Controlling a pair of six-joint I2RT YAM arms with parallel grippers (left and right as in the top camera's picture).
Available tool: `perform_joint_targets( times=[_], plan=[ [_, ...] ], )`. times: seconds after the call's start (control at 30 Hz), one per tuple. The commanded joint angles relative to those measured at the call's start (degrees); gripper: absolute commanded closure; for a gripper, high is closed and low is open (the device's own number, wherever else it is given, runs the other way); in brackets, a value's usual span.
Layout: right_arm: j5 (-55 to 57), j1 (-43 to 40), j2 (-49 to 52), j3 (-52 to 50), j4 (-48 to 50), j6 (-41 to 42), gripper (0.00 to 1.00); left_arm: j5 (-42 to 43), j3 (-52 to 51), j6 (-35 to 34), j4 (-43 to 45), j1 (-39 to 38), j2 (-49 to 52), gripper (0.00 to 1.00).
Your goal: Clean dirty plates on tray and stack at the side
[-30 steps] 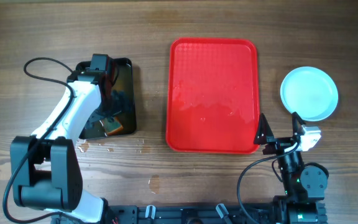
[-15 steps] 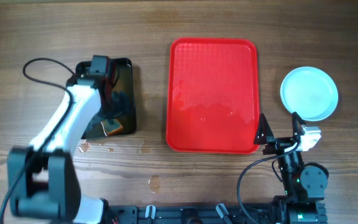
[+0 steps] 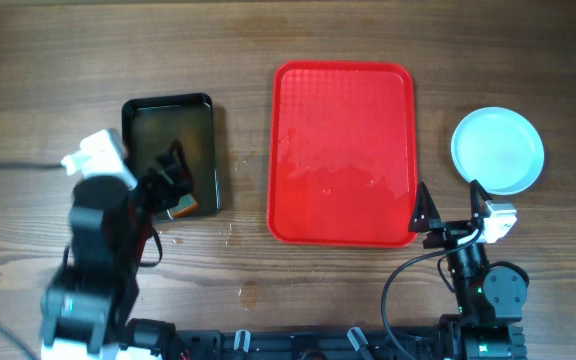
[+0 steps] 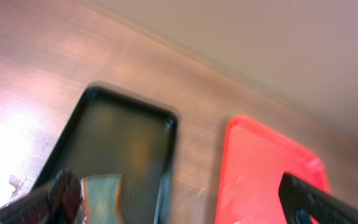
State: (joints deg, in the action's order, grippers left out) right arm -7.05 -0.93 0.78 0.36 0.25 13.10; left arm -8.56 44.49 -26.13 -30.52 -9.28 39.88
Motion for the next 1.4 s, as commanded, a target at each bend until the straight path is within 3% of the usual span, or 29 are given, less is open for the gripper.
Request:
perform_joint_targets(
  times=[0.0, 0.2, 0.43, 0.73, 1.37],
  plan=[
    [0.9, 0.2, -0.6, -0.1, 0.2, -1.0, 0.00, 5.9, -10.8, 6.3, 8.2, 2.6, -11.3, 0.00],
    [0.9, 0.2, -0.6, -0.1, 0.2, -0.9, 0.00, 10.6, -27.5, 6.3, 21.2, 8.3, -27.7, 0.00],
    [0.9, 0.2, -0.6, -0.1, 0.2, -0.9, 0.00, 10.0, -35.6, 6.3, 22.9, 8.9, -39.9, 0.00],
    [0.9, 0.2, -0.6, -0.1, 0.2, -0.9, 0.00, 9.1, -44.0, 6.4, 27.9, 8.7, -39.7, 0.00],
    [0.9, 0.2, -0.6, -0.1, 0.2, -0.9, 0.00, 9.2, -44.2, 6.4, 26.3, 8.4, -39.5, 0.00]
  ],
)
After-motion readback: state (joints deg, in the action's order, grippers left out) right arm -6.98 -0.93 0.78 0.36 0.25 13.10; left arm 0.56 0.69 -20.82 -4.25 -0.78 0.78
